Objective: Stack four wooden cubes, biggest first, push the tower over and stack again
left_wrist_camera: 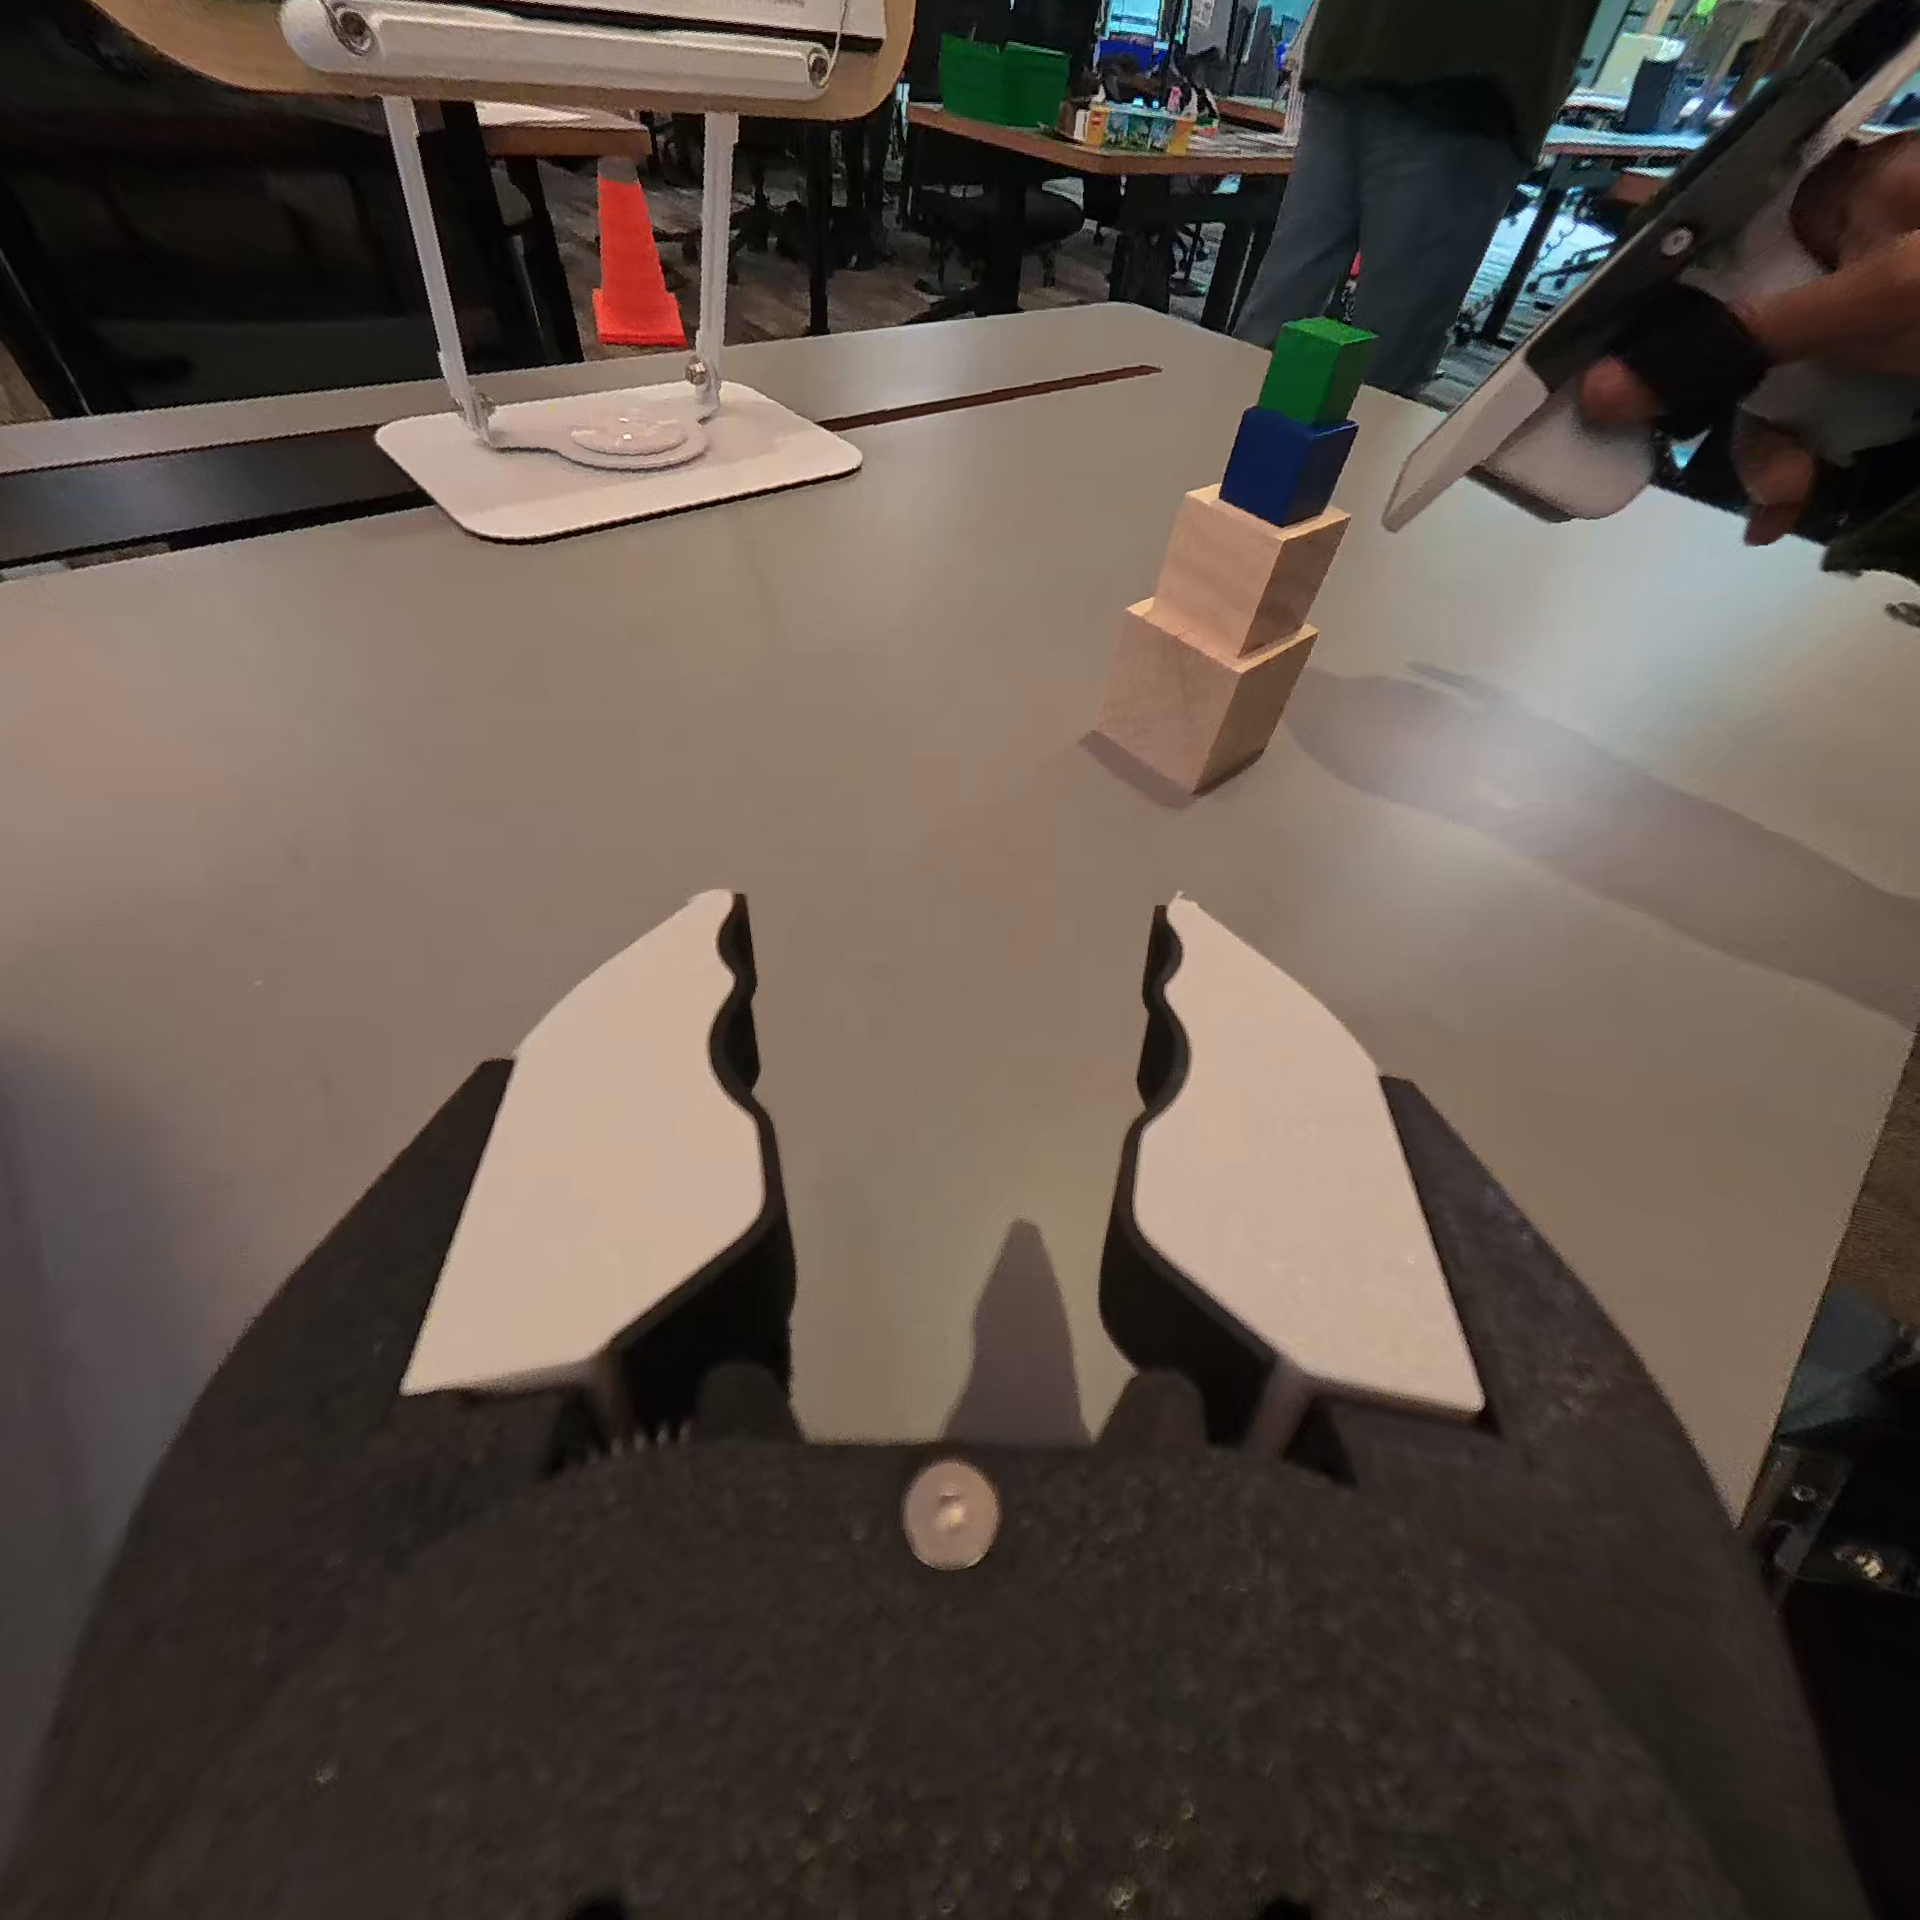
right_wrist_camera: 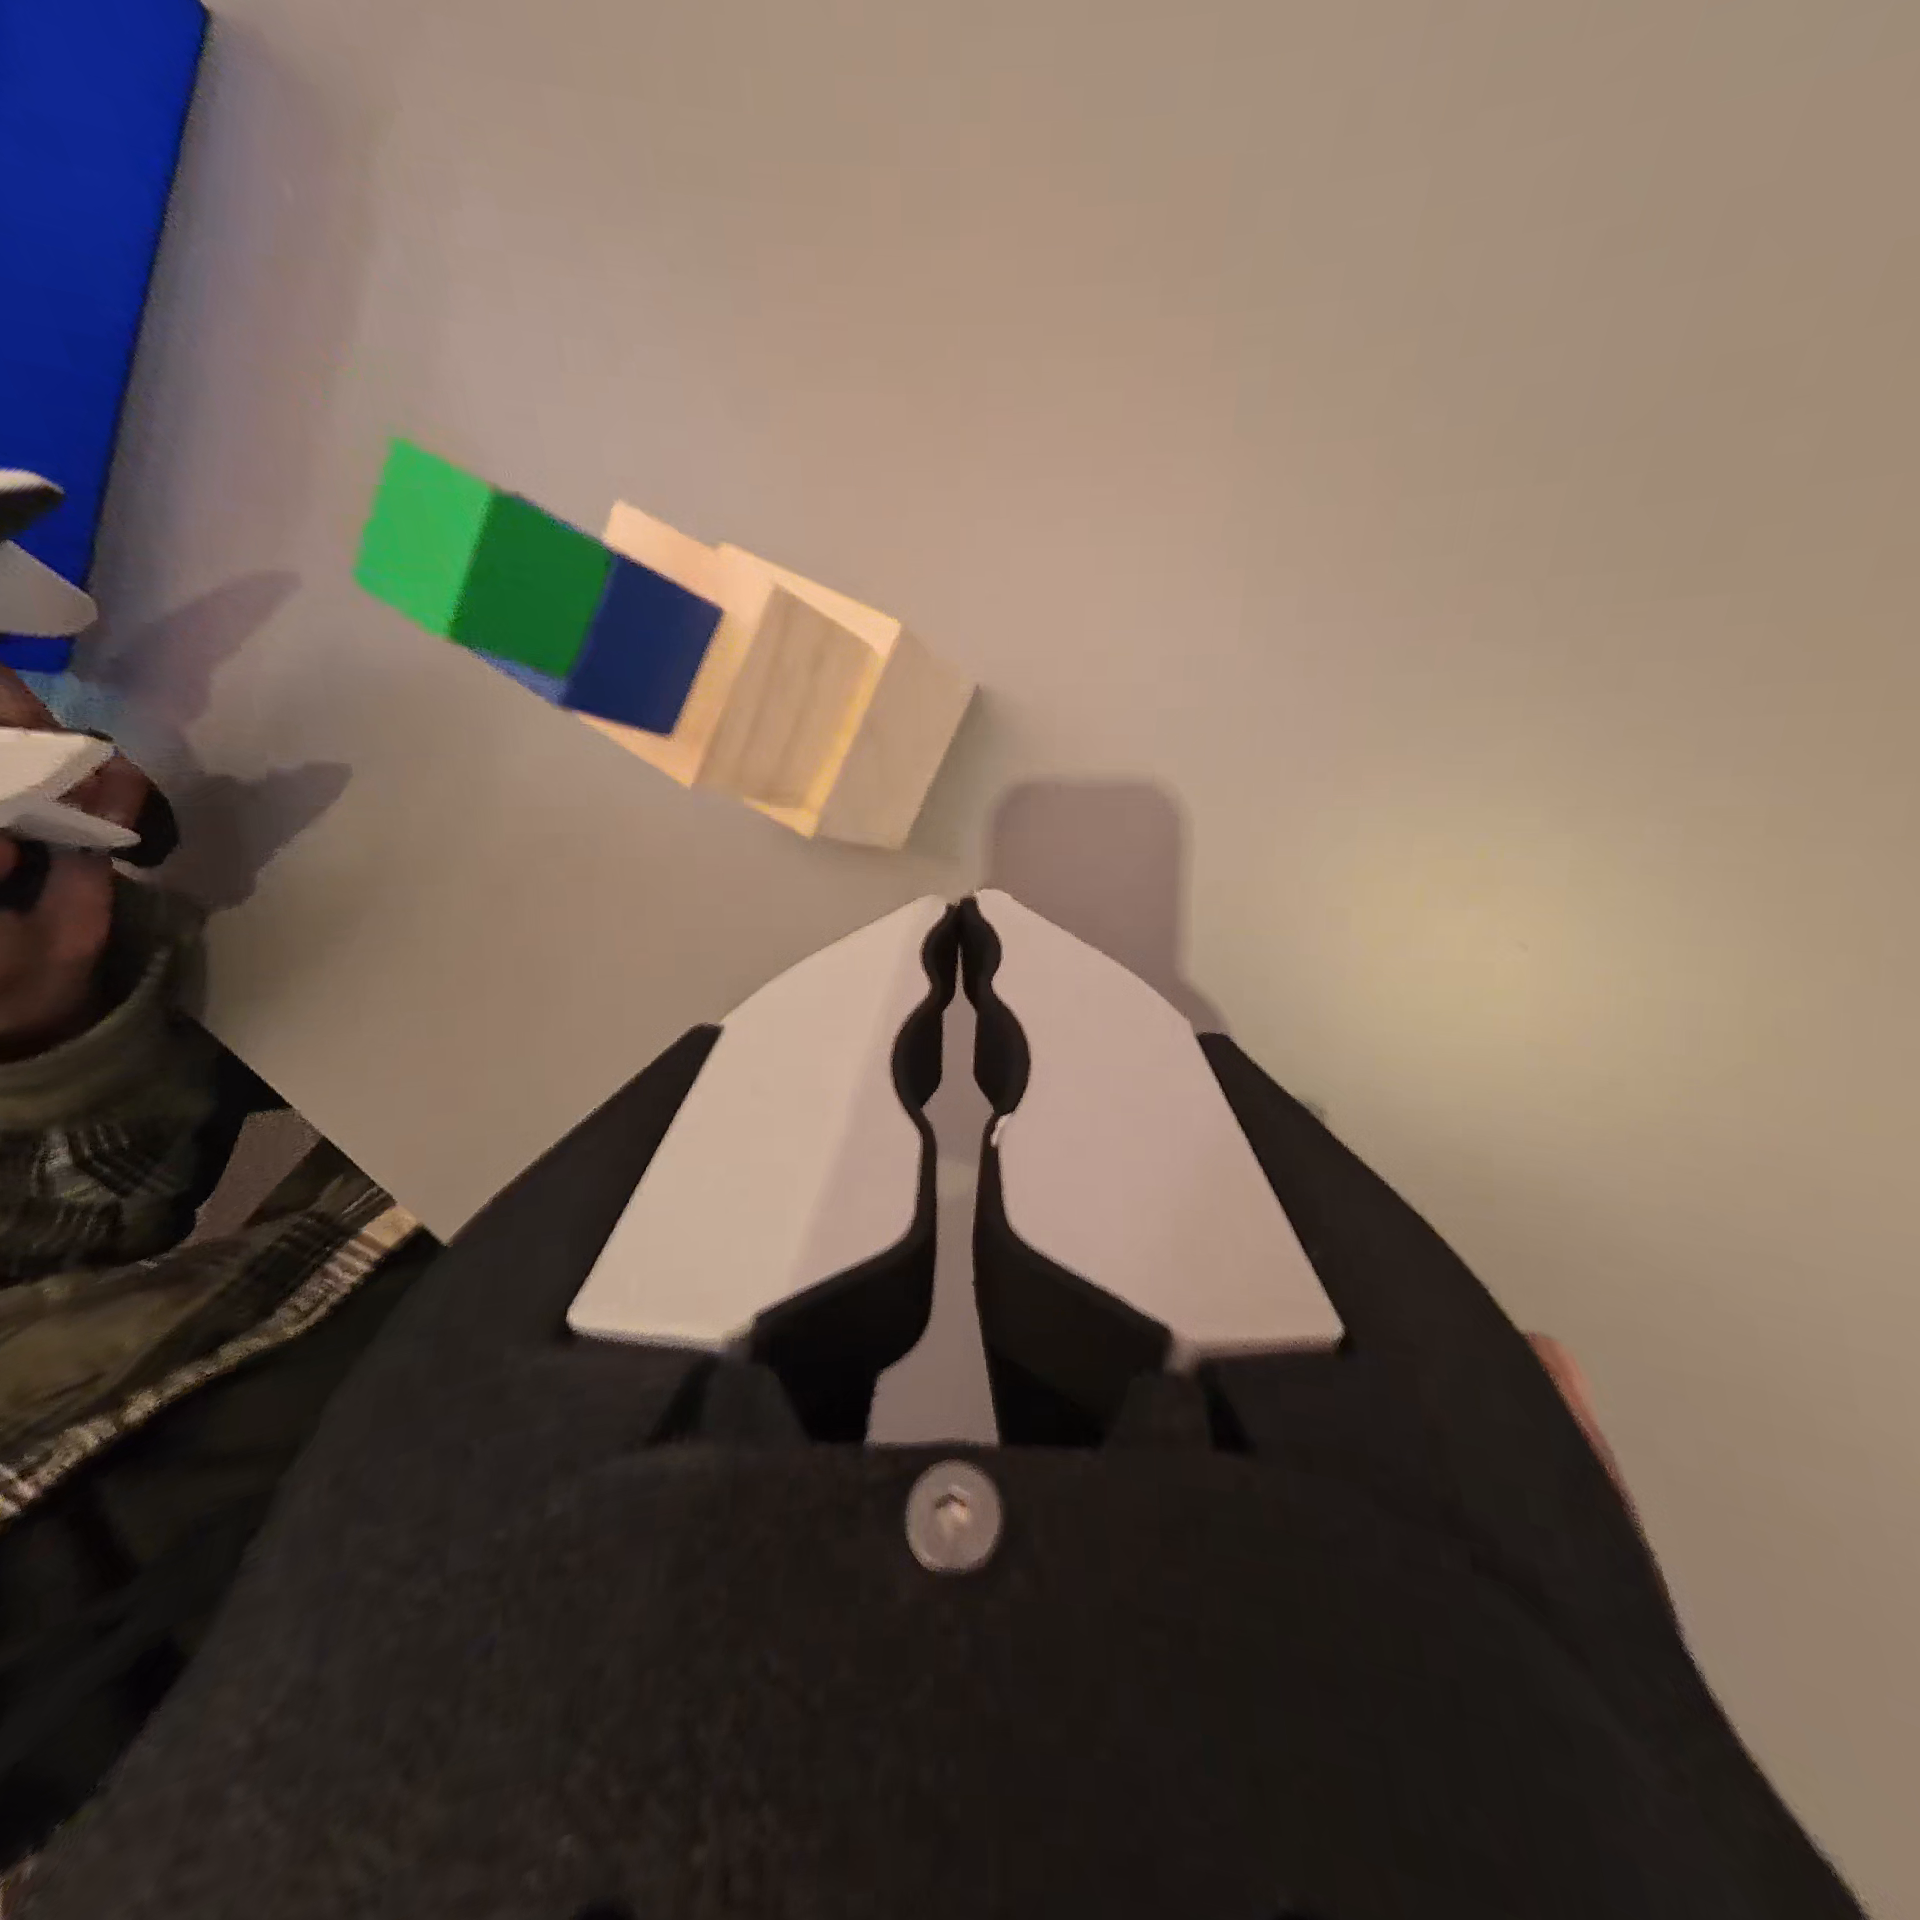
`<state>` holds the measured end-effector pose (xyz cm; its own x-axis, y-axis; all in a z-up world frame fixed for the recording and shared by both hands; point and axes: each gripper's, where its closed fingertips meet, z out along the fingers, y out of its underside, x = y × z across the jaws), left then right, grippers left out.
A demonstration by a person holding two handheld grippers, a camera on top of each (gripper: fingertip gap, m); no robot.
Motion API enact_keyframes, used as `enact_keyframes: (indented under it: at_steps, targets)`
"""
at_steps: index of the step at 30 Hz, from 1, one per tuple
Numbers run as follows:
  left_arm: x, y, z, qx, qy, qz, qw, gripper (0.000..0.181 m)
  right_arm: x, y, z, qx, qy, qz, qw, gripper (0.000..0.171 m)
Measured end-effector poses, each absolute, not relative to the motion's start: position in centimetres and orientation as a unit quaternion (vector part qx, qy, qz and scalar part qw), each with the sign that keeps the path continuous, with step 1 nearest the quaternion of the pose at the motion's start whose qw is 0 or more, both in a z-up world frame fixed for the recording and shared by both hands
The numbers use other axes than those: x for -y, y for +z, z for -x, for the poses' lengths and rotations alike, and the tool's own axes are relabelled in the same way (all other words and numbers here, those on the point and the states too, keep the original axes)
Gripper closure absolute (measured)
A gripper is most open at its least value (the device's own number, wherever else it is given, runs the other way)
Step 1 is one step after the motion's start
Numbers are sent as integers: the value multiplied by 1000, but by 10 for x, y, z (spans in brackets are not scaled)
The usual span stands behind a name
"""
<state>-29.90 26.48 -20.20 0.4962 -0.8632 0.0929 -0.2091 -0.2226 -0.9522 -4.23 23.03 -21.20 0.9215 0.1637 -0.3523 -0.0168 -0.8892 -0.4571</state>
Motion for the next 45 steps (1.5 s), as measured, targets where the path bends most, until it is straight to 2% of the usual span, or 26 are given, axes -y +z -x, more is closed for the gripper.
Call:
enact_keyframes:
  at_steps: [21, 31, 36, 39, 42, 45]
  targets:
    - [-265, -201, 310, -374, -357, 702, 489, 113, -279, -215, 119, 133, 173, 953, 210, 171]
    - [-266, -203, 309, -380, -358, 697, 492, 114, -259, -197, 104, 147, 175, 932, 280, 170]
    - [-262, -199, 307, -387, -356, 694, 492, 114, -227, -186, 89, 161, 186, 905, 348, 146]
    - [-260, -193, 306, -399, -334, 691, 501, 114, -204, -180, 78, 184, 175, 875, 413, 122]
    - [-259, -183, 305, -403, -318, 688, 514, 113, -186, -179, 62, 215, 129, 842, 477, 79]
    - [-261, -177, 297, -407, -312, 693, 507, 110, -175, -183, 45, 213, 104, 835, 497, 51]
